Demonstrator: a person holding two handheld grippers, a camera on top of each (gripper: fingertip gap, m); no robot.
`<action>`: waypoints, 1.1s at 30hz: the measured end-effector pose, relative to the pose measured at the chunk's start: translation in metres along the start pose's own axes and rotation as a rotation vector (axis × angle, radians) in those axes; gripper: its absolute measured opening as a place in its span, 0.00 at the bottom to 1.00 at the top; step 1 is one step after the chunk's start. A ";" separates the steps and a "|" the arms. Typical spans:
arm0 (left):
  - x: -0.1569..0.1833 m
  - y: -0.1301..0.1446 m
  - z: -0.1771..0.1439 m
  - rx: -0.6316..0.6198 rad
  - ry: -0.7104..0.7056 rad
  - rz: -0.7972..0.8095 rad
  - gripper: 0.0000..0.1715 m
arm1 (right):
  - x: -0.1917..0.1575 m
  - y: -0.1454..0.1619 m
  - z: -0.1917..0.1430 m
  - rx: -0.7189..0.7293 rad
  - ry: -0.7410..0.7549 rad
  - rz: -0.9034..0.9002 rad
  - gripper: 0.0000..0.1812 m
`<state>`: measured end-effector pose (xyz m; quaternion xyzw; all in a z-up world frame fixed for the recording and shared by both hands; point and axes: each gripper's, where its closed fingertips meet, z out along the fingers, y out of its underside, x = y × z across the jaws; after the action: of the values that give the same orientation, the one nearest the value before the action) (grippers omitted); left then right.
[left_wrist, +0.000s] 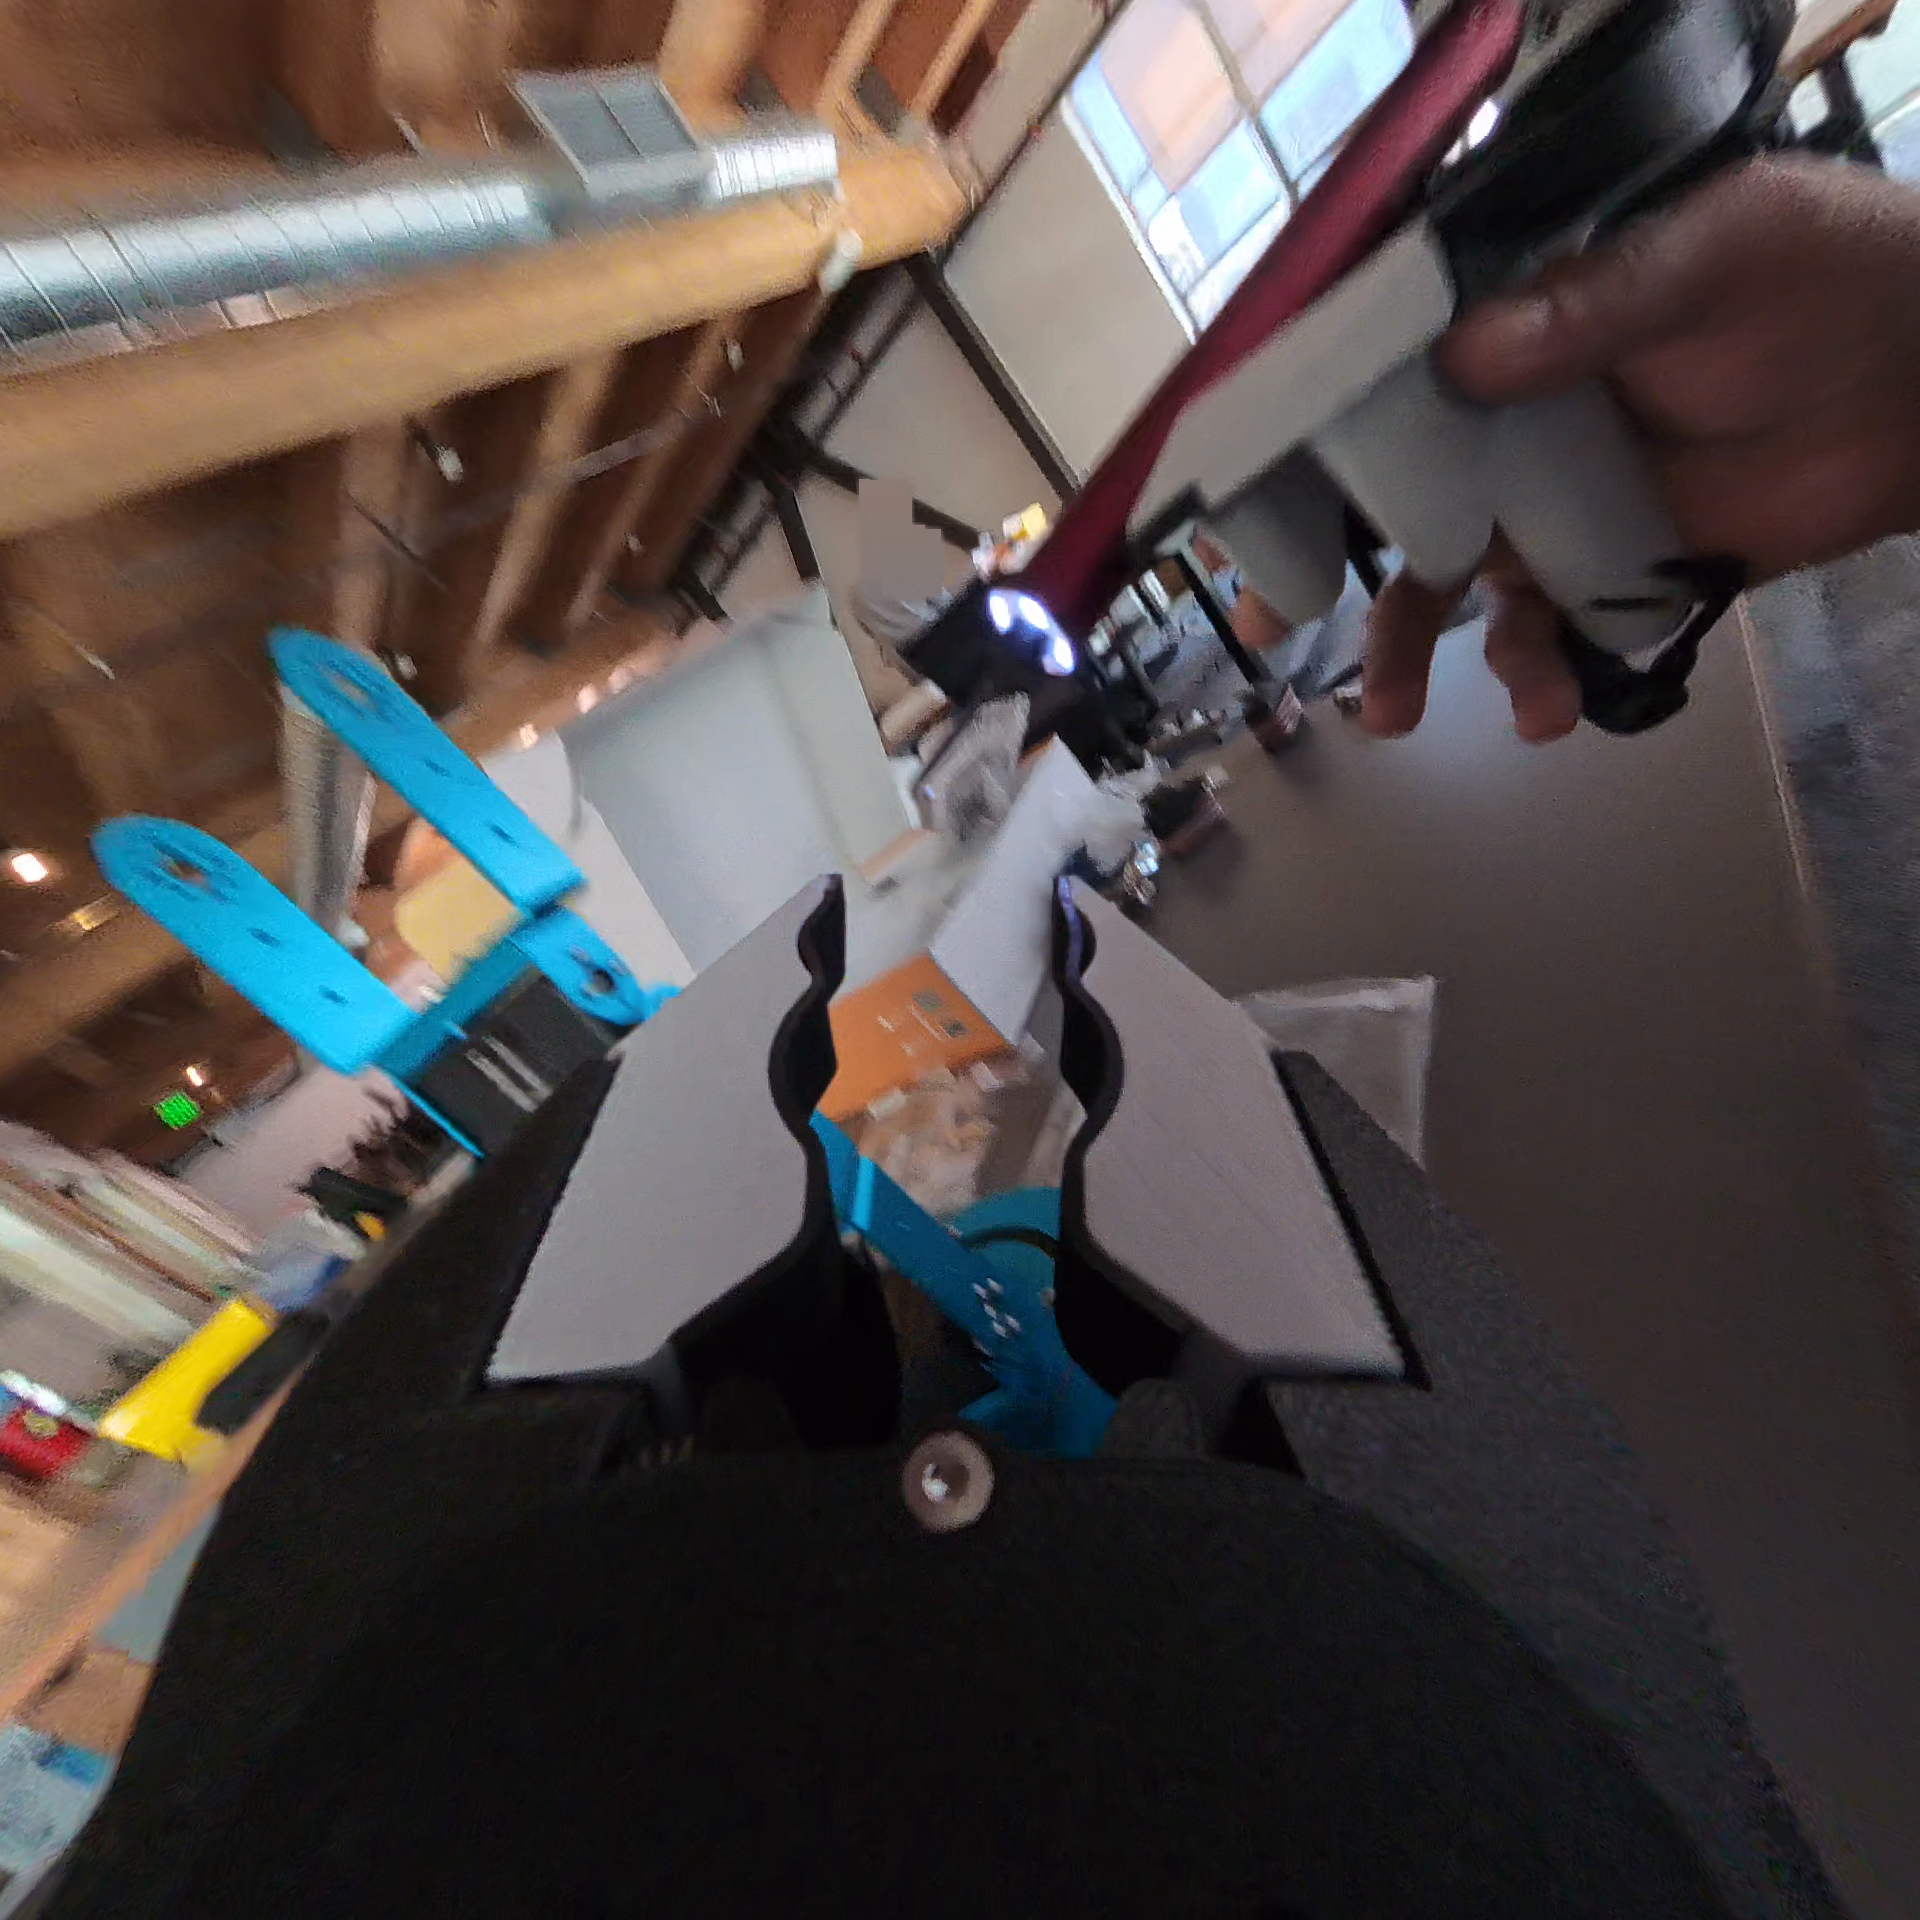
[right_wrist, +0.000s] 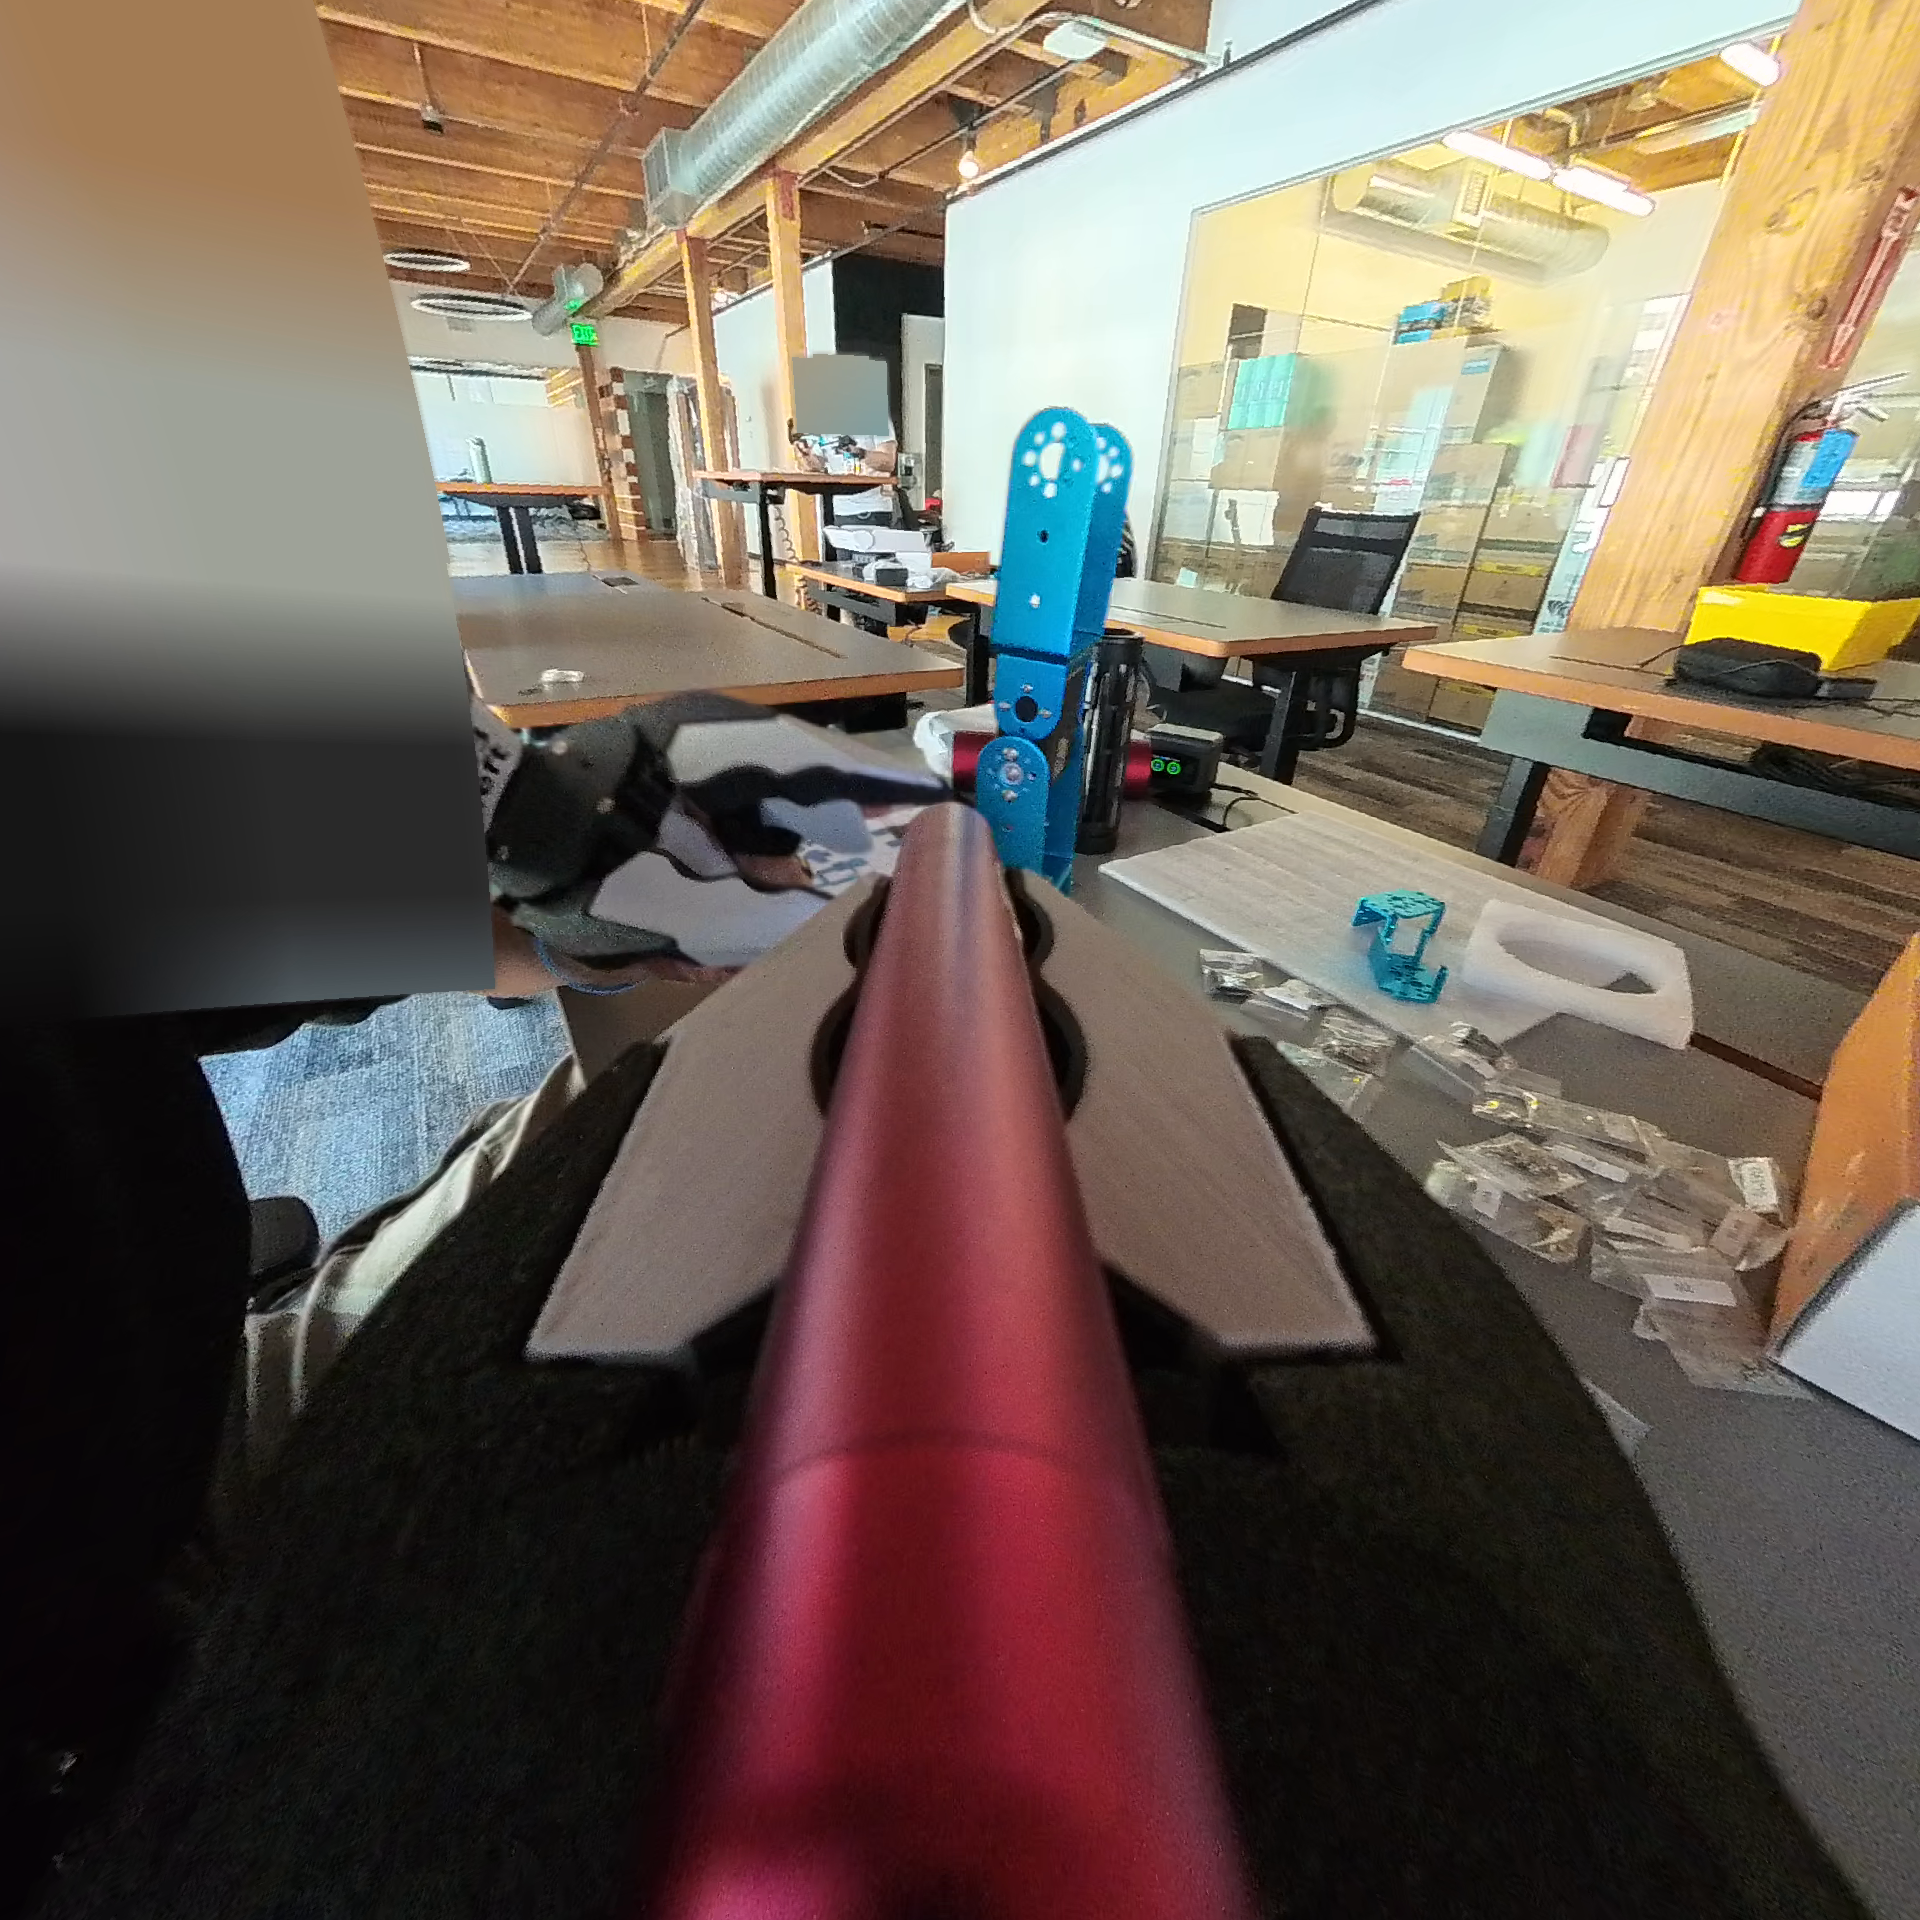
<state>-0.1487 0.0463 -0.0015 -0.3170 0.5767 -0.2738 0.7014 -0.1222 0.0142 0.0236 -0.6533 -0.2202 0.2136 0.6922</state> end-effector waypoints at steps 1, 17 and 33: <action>0.003 0.004 0.002 -0.015 0.006 -0.019 0.23 | -0.002 0.000 0.001 0.000 -0.007 0.003 0.12; 0.001 0.009 0.003 0.001 -0.008 -0.053 0.01 | -0.014 0.015 0.013 -0.059 -0.054 -0.010 0.12; -0.001 0.015 -0.004 0.001 0.021 -0.012 0.01 | -0.012 0.021 0.012 -0.081 -0.046 -0.028 0.12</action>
<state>-0.1520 0.0561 -0.0130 -0.3174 0.5820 -0.2813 0.6939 -0.1387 0.0182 0.0034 -0.6727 -0.2534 0.2097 0.6628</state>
